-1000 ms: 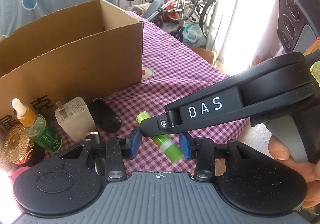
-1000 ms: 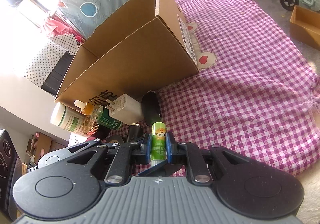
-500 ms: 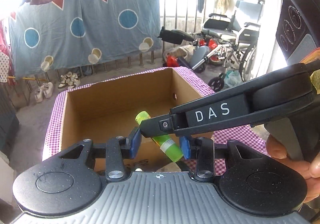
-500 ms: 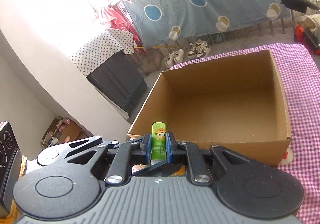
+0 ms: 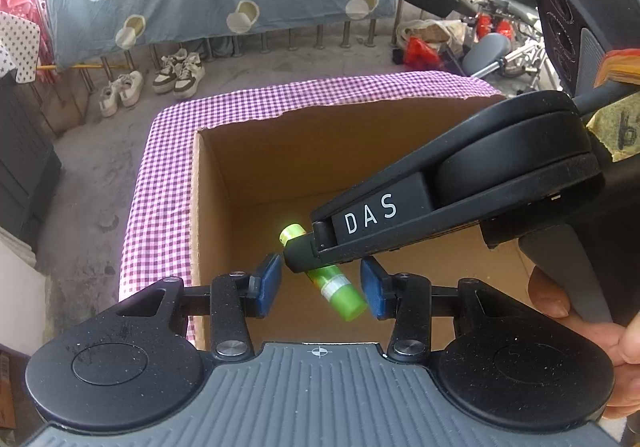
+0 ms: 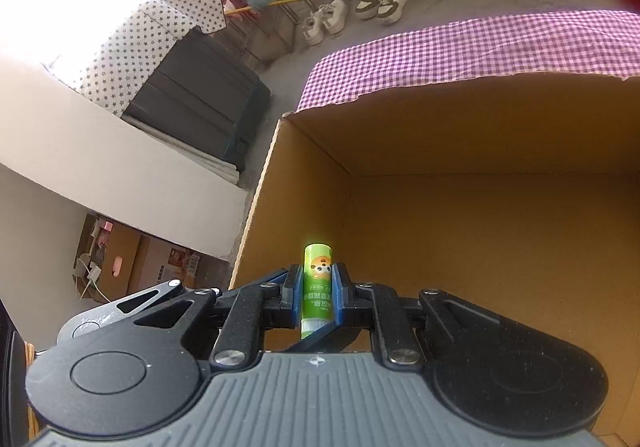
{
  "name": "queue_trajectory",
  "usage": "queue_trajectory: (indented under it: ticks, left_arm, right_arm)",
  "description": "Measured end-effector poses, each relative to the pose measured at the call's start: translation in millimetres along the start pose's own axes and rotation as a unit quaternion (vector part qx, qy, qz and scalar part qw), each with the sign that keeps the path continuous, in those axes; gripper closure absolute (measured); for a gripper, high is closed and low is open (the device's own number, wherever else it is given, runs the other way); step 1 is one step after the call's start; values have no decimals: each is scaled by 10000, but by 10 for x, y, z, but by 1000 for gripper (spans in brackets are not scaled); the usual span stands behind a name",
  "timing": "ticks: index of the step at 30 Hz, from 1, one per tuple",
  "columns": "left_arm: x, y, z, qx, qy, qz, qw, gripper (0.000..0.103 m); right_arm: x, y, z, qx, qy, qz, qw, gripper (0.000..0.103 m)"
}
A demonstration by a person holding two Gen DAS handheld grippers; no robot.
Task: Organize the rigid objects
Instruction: 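Carry the glue stick into the box and open the right gripper, then lower the right gripper onto the black lipstick tube and close it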
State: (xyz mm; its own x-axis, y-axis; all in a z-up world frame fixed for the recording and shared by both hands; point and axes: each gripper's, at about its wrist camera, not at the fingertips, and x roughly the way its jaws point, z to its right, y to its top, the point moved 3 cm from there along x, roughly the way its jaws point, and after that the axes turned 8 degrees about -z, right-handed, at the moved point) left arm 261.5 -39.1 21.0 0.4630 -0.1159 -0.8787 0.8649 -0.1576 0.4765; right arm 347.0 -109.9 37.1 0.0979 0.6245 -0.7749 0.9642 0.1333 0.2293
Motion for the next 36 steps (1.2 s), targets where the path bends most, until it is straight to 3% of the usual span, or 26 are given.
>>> queue_trajectory:
  ticks: [7, 12, 19, 25, 29, 33, 36]
  left_arm:
    - [11, 75, -190, -159, 155, 16, 9998, 56]
    - [-23, 63, -197, -204, 166, 17, 9997, 55]
    - [-239, 22, -244, -205, 38, 206, 9996, 54]
    - [-736, -263, -156, -94, -280, 566, 9980, 52]
    - [-1021, -537, -41, 26, -585, 749, 9955, 51]
    - [-1147, -886, 176, 277, -911, 793, 9923, 49]
    - [-1066, -1178, 373, 491, -1114, 670, 9903, 48]
  right_arm:
    - [527, 325, 224, 270, -282, -263, 9989, 87]
    - [712, 412, 304, 528, -207, -399, 9976, 84]
    - [279, 285, 418, 717, 1, -138, 9973, 83]
    - [-704, -250, 405, 422, 245, 625, 9969, 83]
    - [-1385, -913, 449, 264, 411, 1180, 9918, 83]
    - [-1729, -1624, 517, 264, 465, 1693, 9841, 83]
    - [-1697, -2144, 656, 382, 256, 1872, 9812, 82]
